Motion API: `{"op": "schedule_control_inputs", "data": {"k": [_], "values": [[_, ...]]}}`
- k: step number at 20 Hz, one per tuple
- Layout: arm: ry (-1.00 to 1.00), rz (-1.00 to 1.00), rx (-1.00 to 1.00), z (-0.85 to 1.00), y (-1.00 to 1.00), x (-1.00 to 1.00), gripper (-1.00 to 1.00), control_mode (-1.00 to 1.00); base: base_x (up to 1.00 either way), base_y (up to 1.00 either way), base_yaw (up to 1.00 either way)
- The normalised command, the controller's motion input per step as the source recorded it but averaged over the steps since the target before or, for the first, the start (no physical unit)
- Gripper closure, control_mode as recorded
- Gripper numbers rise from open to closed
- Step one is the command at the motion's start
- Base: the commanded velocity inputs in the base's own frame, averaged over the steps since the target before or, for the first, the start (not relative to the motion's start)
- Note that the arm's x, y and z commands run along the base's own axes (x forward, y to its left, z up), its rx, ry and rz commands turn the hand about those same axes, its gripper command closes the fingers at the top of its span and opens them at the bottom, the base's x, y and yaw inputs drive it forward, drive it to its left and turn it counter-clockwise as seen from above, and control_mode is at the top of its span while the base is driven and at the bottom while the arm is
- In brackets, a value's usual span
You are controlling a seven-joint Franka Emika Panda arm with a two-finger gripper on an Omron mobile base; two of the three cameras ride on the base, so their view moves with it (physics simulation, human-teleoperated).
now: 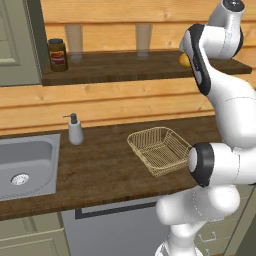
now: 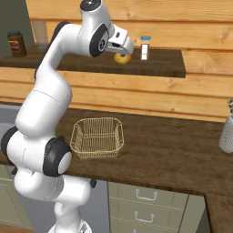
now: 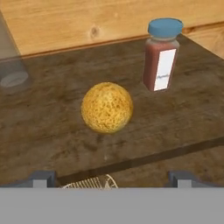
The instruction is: Open the cabinet, pick up the bread from the cabinet and place it in the basket. Then move the basket to the dining counter.
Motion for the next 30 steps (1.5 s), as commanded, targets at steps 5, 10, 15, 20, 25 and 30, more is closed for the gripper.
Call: {"op": "schedule_control_inputs", "data": {"k": [5,10,15,20,25,30], "values": [[0.0,0.03,0.0,0.0,-0.03,0.59,-1.0,-1.0,0.0,0.0,0.0],[0.0,0.02,0.0,-0.11,-0.09,0.41,-1.0,-1.0,0.0,0.0,0.0],[0.0,0.0,0.0,-0.25,-0.13,0.36,-1.0,-1.0,0.0,0.0,0.0],[0.0,0.0,0.0,-0.16,0.0,0.19,-1.0,-1.0,0.0,0.0,0.0],[0.01,0.0,0.0,-0.23,0.0,0.15,-1.0,-1.0,0.0,0.0,0.0],[0.03,0.0,0.0,-0.29,0.0,0.14,-1.0,-1.0,0.0,0.0,0.0]]}}
